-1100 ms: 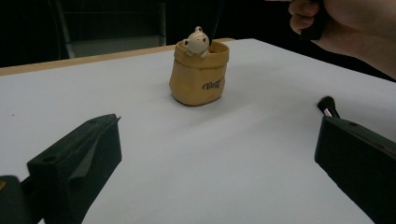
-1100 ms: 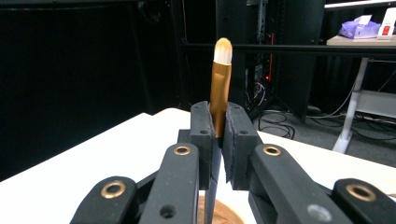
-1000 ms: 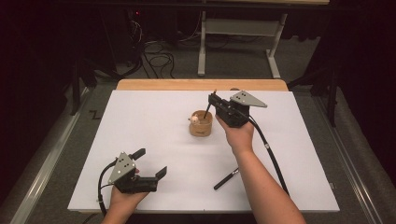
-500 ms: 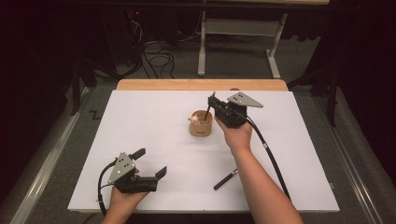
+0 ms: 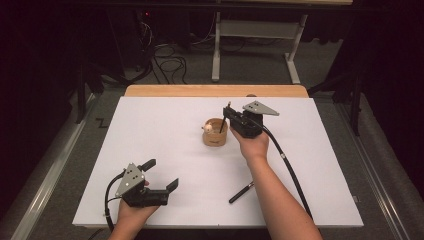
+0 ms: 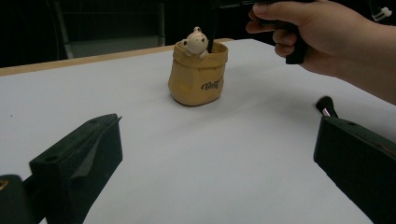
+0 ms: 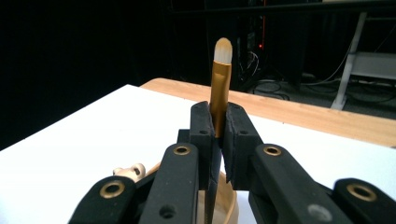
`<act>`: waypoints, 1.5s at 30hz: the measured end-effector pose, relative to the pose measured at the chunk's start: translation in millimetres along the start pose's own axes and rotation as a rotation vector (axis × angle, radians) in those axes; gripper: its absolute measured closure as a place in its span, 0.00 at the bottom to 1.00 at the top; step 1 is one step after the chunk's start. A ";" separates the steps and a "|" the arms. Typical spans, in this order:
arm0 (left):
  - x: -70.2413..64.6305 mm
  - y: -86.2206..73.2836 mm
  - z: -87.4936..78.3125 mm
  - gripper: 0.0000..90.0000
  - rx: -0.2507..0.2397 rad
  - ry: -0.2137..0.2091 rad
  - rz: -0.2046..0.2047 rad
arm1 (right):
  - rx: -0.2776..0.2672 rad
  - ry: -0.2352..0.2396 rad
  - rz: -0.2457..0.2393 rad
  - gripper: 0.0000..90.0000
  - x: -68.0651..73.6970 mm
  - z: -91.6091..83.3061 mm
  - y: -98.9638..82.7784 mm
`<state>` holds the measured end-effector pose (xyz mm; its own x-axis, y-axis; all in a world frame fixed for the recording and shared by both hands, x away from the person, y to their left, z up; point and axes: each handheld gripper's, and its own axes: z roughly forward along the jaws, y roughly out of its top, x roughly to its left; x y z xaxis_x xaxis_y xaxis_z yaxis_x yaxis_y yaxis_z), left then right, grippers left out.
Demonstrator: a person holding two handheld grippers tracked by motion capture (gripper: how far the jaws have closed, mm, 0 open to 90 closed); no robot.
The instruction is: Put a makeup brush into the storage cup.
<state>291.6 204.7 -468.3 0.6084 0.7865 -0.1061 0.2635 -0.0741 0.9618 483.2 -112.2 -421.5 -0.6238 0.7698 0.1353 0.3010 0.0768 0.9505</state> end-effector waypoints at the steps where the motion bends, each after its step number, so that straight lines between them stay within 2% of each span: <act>1: 0.0 0.0 0.1 0.02 0.000 0.000 0.000 | 0.003 0.000 0.002 0.94 -0.4 -0.1 -0.8; 6: -0.1 0.0 0.1 0.02 0.002 -0.001 0.003 | 0.019 0.012 0.030 0.94 -2.1 0.6 -4.4; 14: -0.5 -0.2 0.2 0.02 0.002 -0.002 0.000 | 0.036 0.008 0.030 0.92 -3.3 4.8 -9.5; 15: -0.6 -0.1 0.2 0.02 0.000 -0.001 0.001 | 0.028 -0.007 0.025 0.71 -3.4 5.7 -9.8; 16: -0.6 -0.1 0.2 0.02 0.000 -0.002 0.001 | 0.028 -0.007 0.025 0.71 -3.4 5.7 -9.8; 21: -0.4 -0.5 0.8 0.02 0.003 -0.004 0.001 | 0.049 -0.006 0.098 0.35 -10.7 7.1 -10.8; 23: -0.7 -0.4 0.7 0.02 0.003 -0.005 0.003 | 0.049 -0.035 0.090 0.23 -11.5 6.8 -11.6; 25: -0.7 -0.4 0.9 0.02 0.003 -0.004 0.003 | 0.055 -0.038 0.087 0.17 -12.0 7.1 -11.8; 35: -1.0 -0.6 1.3 0.02 0.004 -0.004 0.004 | 0.073 -0.026 0.078 0.02 -10.4 7.2 -12.4; 40: -1.1 -0.5 1.3 0.02 0.004 -0.004 0.004 | 0.080 -0.032 0.070 0.00 -10.4 5.8 -11.8; 45: -1.3 -0.6 1.7 0.02 0.003 -0.005 0.006 | 0.085 -0.043 0.040 0.00 -8.7 2.6 -10.2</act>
<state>291.9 202.7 -469.1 0.6135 0.7832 -0.1012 0.2619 -0.0809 0.9617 487.4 -118.1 -433.0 -0.5794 0.7994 0.1589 0.3861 0.0974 0.9173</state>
